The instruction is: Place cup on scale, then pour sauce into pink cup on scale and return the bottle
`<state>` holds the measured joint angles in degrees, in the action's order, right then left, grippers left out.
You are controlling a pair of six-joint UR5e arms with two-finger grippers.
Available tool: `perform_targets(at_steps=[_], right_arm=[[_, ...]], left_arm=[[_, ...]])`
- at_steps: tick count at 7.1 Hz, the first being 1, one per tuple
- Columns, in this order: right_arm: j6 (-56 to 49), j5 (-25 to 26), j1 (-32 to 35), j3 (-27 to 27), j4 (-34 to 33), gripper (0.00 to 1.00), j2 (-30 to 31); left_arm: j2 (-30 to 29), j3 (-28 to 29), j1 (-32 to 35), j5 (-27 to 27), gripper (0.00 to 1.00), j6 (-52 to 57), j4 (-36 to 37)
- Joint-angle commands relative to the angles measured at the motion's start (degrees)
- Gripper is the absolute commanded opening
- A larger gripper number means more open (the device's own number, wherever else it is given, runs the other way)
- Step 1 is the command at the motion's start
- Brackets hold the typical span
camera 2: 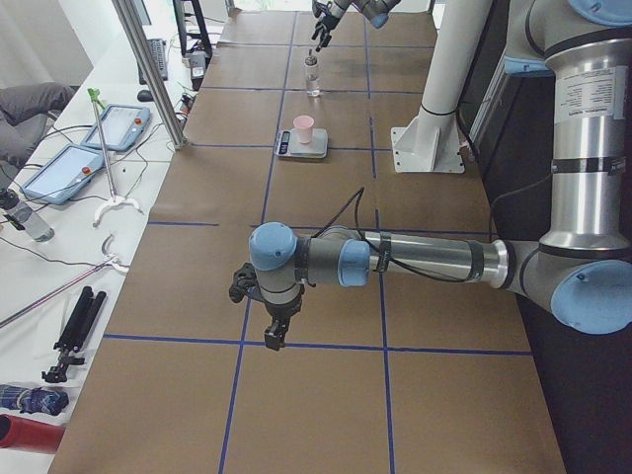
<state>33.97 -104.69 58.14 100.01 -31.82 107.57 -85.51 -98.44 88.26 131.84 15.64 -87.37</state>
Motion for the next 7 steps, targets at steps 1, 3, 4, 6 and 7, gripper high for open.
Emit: perform_targets(at_steps=[1,3,4,6,7], right_arm=[[-22.5,-22.1,23.3,-8.1,-7.3,1.00,-5.5],[-32.6,-25.7,31.6,-8.3,-23.5,1.00,-11.8],[-33.1,-24.3,31.6,-8.5,-29.2,1.00,-11.8],[-33.2,-22.0,31.6,-9.8,-30.2,1.00,-8.1],[-32.9,-23.7,31.6,-10.3,-31.9,1.00,-5.7]], left_arm=[[0.0,0.0,0.1,0.0,1.00,0.0,0.0],[-0.2,0.0,0.0,0.0,1.00,0.0,-0.1],[-0.2,0.1,0.1,0.0,1.00,0.0,-0.2],[-0.2,0.1,0.1,0.0,1.00,0.0,-0.1],[-0.4,0.2,0.1,0.0,1.00,0.0,-0.1]])
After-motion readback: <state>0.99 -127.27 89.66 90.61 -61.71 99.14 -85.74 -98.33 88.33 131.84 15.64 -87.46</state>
